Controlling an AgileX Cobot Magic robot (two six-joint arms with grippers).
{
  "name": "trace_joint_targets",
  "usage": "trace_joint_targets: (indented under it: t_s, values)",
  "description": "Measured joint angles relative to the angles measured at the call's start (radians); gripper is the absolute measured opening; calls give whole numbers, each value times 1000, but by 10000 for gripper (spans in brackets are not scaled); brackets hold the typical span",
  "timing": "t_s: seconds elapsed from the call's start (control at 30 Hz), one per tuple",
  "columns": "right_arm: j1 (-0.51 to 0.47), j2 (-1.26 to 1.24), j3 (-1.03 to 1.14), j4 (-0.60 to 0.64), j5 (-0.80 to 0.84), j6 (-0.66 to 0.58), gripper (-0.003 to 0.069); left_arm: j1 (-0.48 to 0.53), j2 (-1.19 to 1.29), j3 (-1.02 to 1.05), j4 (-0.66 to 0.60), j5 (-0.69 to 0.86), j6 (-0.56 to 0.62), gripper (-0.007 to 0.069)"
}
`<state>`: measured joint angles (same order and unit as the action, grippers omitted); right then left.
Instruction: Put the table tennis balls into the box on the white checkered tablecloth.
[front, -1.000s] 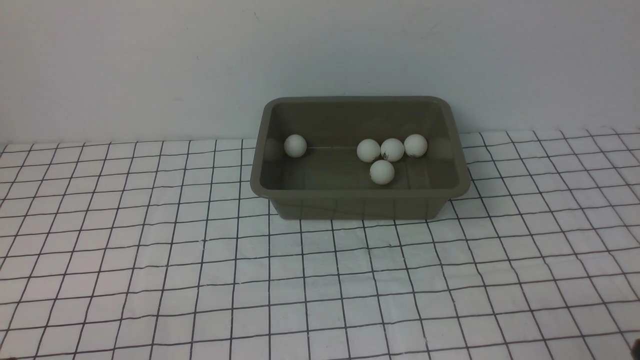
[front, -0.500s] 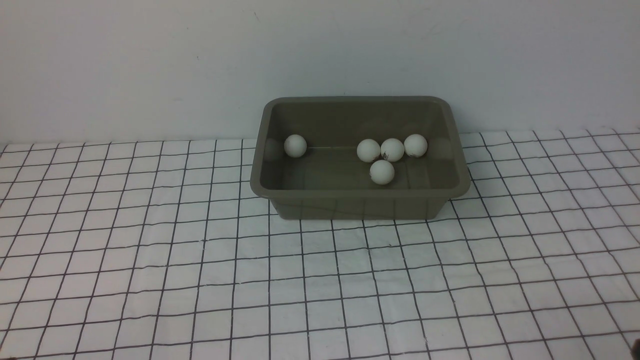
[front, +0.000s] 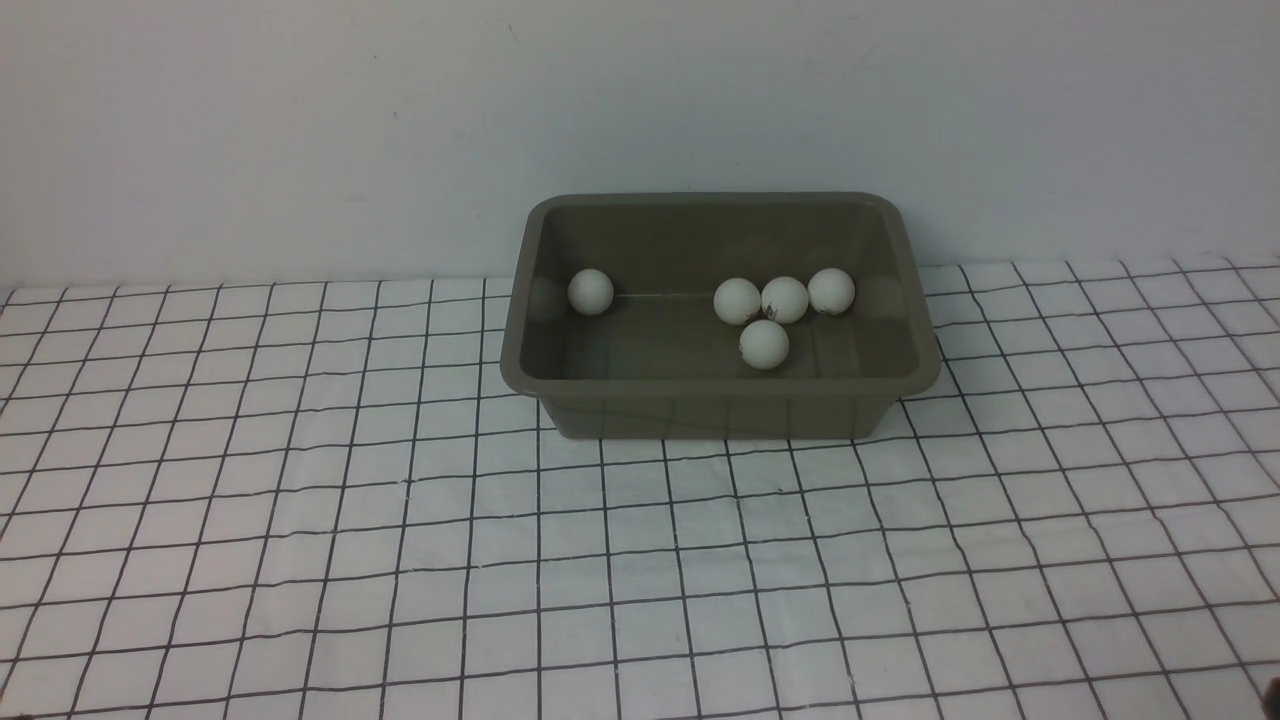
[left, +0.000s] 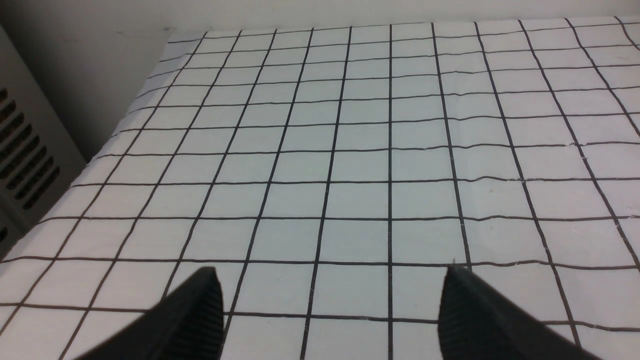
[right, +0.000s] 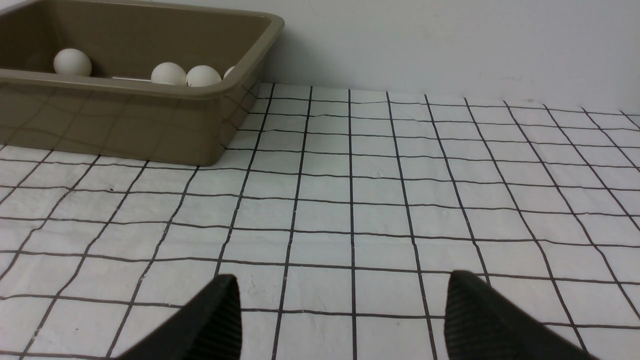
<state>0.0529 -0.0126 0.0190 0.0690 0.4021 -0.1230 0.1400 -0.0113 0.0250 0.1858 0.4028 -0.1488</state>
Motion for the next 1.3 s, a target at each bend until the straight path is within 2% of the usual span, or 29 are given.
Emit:
trace_joint_targets:
  t_s: [1.3]
  values:
    - [0,0,0,0,0,20,495,0,0,0,0,0,0,521]
